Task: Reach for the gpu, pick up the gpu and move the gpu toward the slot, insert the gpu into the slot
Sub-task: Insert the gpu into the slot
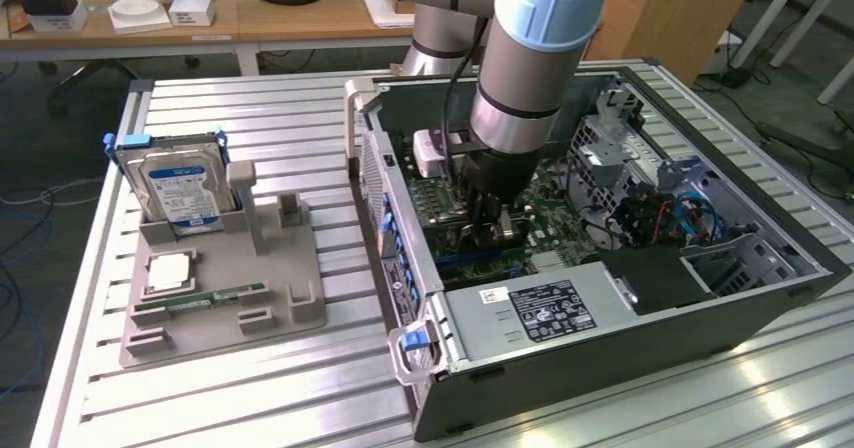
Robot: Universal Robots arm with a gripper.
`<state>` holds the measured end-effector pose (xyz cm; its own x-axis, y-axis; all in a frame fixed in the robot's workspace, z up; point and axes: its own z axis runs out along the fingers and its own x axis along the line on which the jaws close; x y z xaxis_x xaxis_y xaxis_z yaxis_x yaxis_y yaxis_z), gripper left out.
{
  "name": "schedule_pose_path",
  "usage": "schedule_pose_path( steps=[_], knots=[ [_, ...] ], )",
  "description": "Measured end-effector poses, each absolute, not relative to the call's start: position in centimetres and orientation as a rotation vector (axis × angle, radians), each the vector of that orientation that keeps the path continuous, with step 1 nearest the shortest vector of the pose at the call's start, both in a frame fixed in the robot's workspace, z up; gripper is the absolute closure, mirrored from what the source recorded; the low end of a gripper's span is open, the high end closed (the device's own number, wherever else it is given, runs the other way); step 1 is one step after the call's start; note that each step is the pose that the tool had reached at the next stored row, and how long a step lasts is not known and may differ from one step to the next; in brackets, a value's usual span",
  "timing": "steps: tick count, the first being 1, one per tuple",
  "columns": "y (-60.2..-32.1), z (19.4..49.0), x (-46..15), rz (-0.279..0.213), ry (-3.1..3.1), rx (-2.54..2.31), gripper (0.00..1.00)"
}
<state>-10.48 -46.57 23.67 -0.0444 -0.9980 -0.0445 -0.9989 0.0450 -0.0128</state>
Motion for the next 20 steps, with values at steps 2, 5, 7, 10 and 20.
schedule_pose_path(
  steps=[2, 5, 7, 10, 20],
  knots=[
    [-46.57, 23.67, -10.48, 0.034, 2.241, -2.143, 0.73],
    [-46.57, 23.67, -10.48, 0.034, 2.241, -2.143, 0.73],
    [-46.57, 23.67, -10.48, 0.033, 2.241, -2.143, 0.73],
    [-46.54, 23.65, -10.47, 0.033, 2.240, -2.143, 0.73],
    [-46.44, 23.41, -10.48, 0.033, 2.240, -2.144, 0.73]
  ],
)
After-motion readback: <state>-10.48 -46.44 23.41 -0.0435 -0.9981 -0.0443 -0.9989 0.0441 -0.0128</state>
